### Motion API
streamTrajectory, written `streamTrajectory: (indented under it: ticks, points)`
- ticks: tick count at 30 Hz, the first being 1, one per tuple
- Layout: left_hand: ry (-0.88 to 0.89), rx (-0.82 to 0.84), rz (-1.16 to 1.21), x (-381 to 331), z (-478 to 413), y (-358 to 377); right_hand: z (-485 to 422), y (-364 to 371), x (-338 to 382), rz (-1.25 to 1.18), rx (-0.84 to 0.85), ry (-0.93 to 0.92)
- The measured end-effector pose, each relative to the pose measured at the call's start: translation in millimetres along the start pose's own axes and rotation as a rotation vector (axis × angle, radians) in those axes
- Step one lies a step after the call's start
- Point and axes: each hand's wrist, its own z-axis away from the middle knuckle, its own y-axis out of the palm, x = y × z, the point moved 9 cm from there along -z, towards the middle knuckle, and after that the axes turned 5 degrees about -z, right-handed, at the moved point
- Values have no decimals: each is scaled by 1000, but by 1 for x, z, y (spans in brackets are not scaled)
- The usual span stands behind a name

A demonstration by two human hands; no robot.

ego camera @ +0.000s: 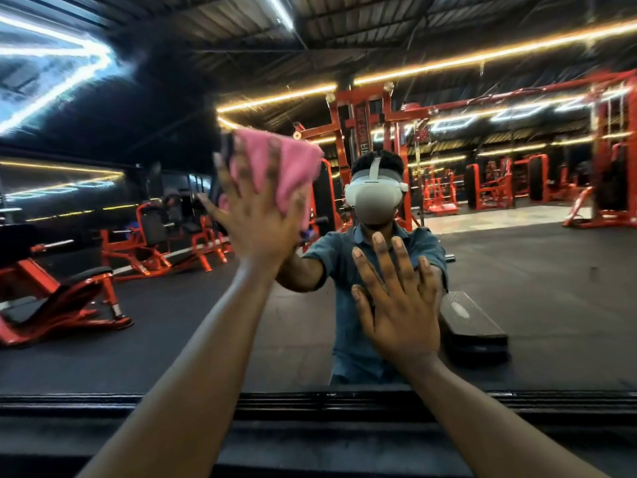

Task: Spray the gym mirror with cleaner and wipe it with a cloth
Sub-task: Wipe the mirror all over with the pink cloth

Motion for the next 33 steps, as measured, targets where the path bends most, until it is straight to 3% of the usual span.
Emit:
streamTrajectory:
  ticks: [3, 7, 10, 15, 22, 27, 30, 33]
  points:
    - [153, 29, -6, -22, 66, 14, -2, -3, -2, -23, 6, 2]
    - [-6, 125, 82, -5, 165, 32, -4, -22, -17, -154, 23, 55]
    - [-141, 204, 90, -6, 205, 39, -7, -62, -83, -36, -75, 195]
    - [-216, 227, 150, -25, 188, 37, -9, -79, -161, 142, 50, 116]
    - [-82, 54, 122, -99, 24, 0, -4, -73, -167, 108, 22, 98]
    - [72, 159, 58, -156, 137, 23, -6, -72, -164, 81, 23, 103]
    - [125, 214, 71, -127, 211, 38, -6, -73, -166, 78, 28, 95]
    - [39, 209, 54, -67, 202, 38, -4, -73, -167, 96, 14, 94]
